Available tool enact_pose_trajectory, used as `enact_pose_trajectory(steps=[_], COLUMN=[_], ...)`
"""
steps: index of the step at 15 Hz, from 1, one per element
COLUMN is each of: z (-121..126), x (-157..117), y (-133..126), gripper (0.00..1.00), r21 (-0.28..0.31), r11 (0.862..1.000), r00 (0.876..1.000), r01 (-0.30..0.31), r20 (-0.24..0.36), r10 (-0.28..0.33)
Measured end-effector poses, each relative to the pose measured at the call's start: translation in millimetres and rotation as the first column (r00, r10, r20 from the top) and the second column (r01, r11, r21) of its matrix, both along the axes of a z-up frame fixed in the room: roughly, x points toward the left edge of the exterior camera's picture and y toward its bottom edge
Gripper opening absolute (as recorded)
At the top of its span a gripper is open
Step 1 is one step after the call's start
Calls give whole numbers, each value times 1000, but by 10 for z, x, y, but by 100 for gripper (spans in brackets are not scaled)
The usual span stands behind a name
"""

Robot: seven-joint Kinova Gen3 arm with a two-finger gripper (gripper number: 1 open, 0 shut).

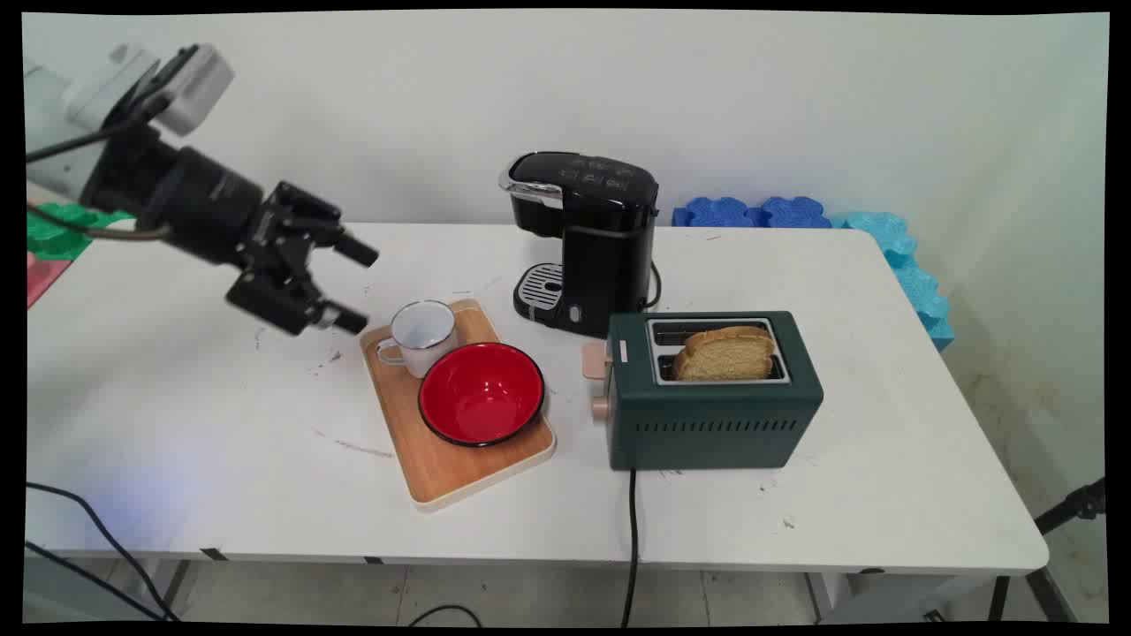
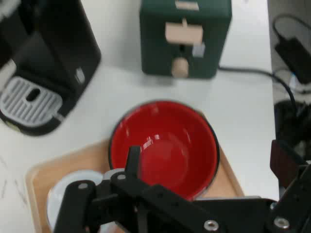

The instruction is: Press the toaster switch

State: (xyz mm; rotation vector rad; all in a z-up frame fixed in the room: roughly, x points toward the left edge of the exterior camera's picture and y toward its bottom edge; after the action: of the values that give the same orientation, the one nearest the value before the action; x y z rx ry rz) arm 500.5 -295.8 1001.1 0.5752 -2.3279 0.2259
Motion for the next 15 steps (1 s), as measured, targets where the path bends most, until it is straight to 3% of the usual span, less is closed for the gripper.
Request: enact_pose_trajectory(steps=[6,12,13,15], z=[244,97,47,-52], x=[-681,-1277,-1357,-1478], y=[-332,-617,-653,-701], gripper=[100,100,0,0], r21=[-39,-70,-71,-71], r11=[997,997,997,997], r00=[996,999,999,1000], r01=[-60,-37,-27,-8], r20=[-66,-34,-22,0], r10=[58,34,26,8])
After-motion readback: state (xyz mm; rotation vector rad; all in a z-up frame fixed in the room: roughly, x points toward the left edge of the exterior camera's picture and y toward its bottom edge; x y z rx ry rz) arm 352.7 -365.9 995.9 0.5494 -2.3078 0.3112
